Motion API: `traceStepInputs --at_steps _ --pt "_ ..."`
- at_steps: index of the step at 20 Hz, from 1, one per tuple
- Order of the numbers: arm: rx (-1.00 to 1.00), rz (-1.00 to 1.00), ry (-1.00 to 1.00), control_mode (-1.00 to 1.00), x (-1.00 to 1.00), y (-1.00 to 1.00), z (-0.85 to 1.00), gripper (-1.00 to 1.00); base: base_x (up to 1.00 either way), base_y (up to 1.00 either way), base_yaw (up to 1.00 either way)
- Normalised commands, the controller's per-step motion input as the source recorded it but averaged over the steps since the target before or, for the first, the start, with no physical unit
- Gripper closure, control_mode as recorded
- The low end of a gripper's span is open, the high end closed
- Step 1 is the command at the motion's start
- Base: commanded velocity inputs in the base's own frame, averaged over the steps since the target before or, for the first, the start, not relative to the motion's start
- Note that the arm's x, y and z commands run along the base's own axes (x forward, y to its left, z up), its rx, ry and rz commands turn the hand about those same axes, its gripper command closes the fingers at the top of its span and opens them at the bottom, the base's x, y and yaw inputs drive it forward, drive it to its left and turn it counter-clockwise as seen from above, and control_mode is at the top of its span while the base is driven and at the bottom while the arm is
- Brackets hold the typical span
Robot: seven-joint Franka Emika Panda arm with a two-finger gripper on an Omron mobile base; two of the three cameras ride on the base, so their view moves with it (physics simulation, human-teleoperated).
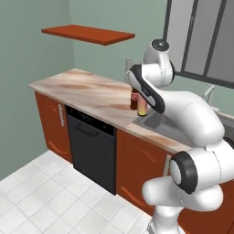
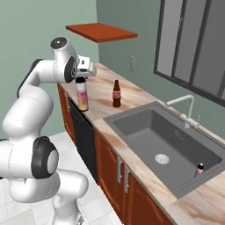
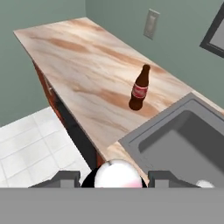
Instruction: Place the large bottle from the dining counter next to the other large bottle outside the sink, and place the small bottle from the dining counter next to the other small bottle inside the sink.
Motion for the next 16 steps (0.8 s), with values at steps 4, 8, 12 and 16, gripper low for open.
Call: traceStepInputs --at_steps 4,8,12,16 --pt "0.00 0.00 0.00 1.00 0.00 0.00 0.00 1.00 0.51 -0.28 -0.10" --pt "0.00 0.00 0.00 1.00 0.00 0.00 0.00 1.00 0.42 -0.44 -0.09" --pt "0.00 0.00 0.00 1.00 0.00 0.00 0.00 1.00 0.35 -0.16 -0.09" --pt "0.00 0.00 0.00 1.00 0.00 0.00 0.00 1.00 0.10 0.05 -0.05"
